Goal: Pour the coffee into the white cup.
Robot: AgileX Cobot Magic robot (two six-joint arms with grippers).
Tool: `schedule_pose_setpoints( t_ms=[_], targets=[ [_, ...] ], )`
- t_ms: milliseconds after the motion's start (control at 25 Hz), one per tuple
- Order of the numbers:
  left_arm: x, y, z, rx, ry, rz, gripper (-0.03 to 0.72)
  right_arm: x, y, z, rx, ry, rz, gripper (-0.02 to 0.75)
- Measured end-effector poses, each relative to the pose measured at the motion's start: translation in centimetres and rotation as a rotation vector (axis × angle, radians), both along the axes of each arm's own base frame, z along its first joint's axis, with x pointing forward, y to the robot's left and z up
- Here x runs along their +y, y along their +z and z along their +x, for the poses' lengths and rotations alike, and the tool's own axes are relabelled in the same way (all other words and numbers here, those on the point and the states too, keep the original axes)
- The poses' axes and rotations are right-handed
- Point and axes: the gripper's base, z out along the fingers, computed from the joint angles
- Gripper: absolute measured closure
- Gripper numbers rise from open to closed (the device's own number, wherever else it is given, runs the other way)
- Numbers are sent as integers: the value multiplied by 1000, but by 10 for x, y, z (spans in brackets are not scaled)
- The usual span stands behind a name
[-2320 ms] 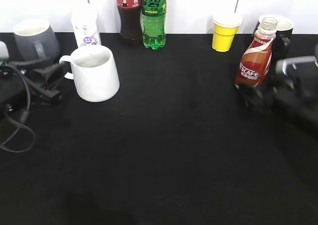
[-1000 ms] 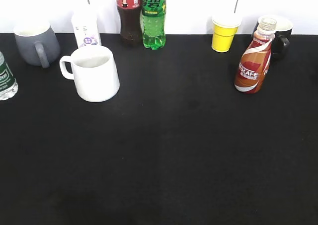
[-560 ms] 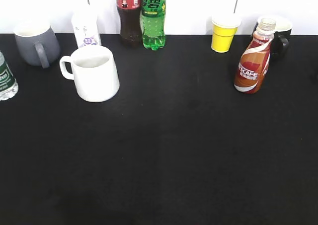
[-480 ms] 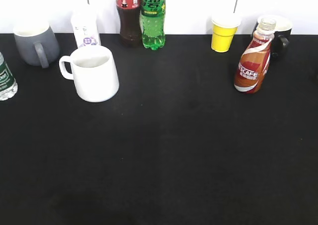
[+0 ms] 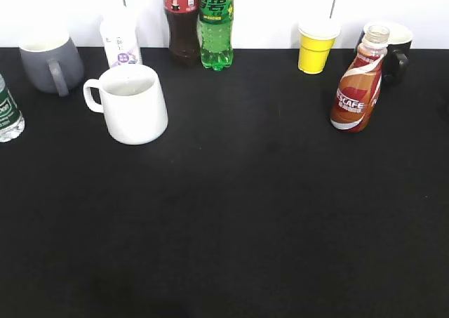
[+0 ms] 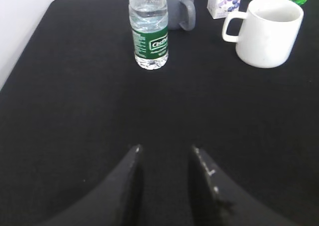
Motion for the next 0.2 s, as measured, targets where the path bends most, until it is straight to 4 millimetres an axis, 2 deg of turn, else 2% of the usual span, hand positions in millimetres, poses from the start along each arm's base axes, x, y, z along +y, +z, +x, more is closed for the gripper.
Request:
schedule_pose_setpoints(
  t_ms=[200],
  targets=[
    [0, 0, 0, 0, 1, 0, 449, 0, 0, 0, 0, 0, 0, 162]
  ],
)
